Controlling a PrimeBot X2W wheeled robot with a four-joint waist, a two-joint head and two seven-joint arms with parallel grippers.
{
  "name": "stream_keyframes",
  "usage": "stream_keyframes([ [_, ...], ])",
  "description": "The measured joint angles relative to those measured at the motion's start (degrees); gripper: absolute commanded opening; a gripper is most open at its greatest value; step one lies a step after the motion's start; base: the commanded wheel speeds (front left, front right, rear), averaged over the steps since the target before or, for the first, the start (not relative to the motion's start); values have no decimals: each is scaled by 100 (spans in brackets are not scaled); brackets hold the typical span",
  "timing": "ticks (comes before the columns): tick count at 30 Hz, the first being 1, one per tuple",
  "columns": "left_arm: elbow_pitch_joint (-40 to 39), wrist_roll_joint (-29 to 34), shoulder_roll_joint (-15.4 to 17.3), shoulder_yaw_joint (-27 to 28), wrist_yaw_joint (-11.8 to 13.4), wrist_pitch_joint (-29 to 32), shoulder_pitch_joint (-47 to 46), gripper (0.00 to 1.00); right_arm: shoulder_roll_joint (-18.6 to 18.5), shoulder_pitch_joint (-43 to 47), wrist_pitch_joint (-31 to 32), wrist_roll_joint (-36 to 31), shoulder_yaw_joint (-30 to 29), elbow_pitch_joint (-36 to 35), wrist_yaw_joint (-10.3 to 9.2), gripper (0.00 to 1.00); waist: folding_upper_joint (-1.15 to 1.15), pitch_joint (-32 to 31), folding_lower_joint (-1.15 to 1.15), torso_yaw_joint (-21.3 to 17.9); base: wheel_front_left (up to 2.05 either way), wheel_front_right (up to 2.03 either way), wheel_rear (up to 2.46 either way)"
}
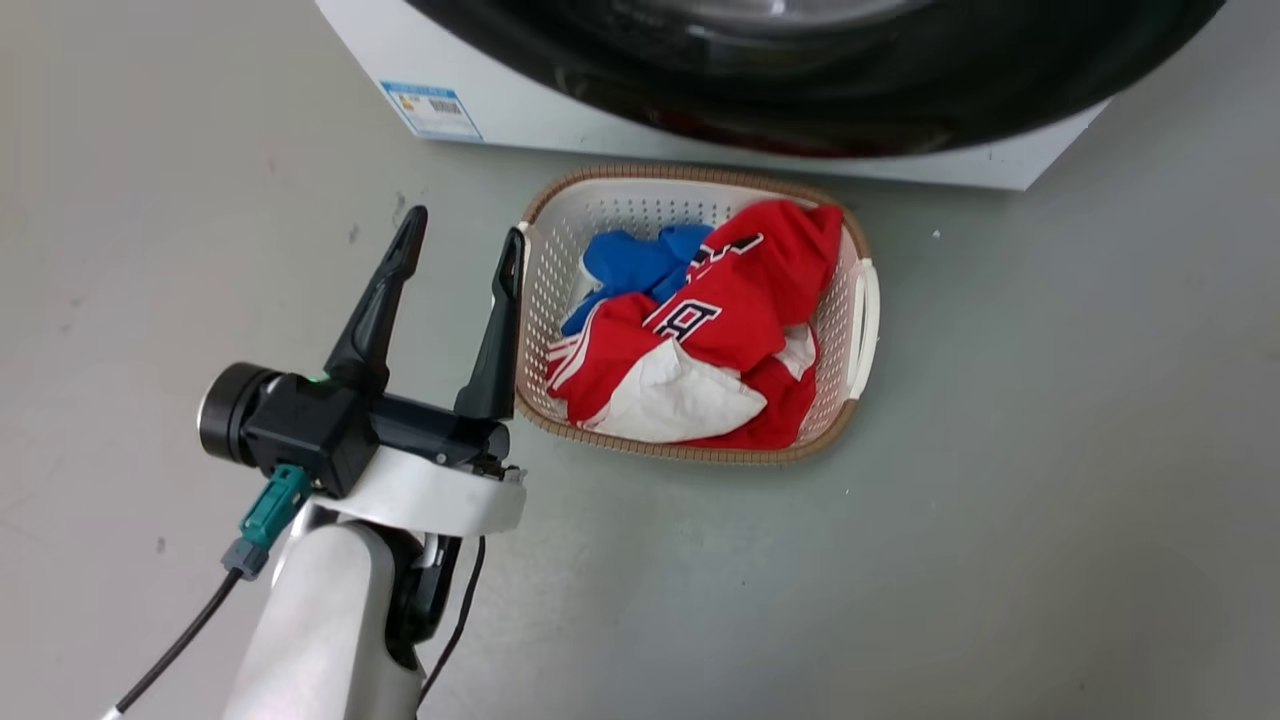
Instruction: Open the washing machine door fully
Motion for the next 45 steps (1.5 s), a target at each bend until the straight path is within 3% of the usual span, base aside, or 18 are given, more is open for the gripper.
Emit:
stream_keyframes([
  [6, 136, 25, -78, 66, -26, -1, 290, 100, 103, 658, 405, -8, 107, -268, 0, 0, 0, -423, 0, -18, 0, 0, 0],
  [23, 545, 76, -97, 49, -81, -7, 1401, 100, 1036, 2848, 1327, 10, 331, -1455, 0, 0, 0, -2008, -1, 44, 0, 0, 0],
  [31, 641, 75, -98, -18, -82, -7, 1605, 100, 1513, 3783, 1635, 63, 370, -2443, 0, 0, 0, -2387, -2, 181, 0, 0, 0],
  [37, 708, 49, -109, -75, -83, -7, 1638, 100, 1631, 4323, 1764, 253, 491, -3058, 0, 0, 0, -2524, -2, 308, 0, 0, 0],
  [45, 789, 33, -97, -131, -96, -7, 1668, 100, 1667, 4870, 1549, 977, 1392, -3639, 0, 0, 0, -2667, -1, 419, 0, 0, 0],
])
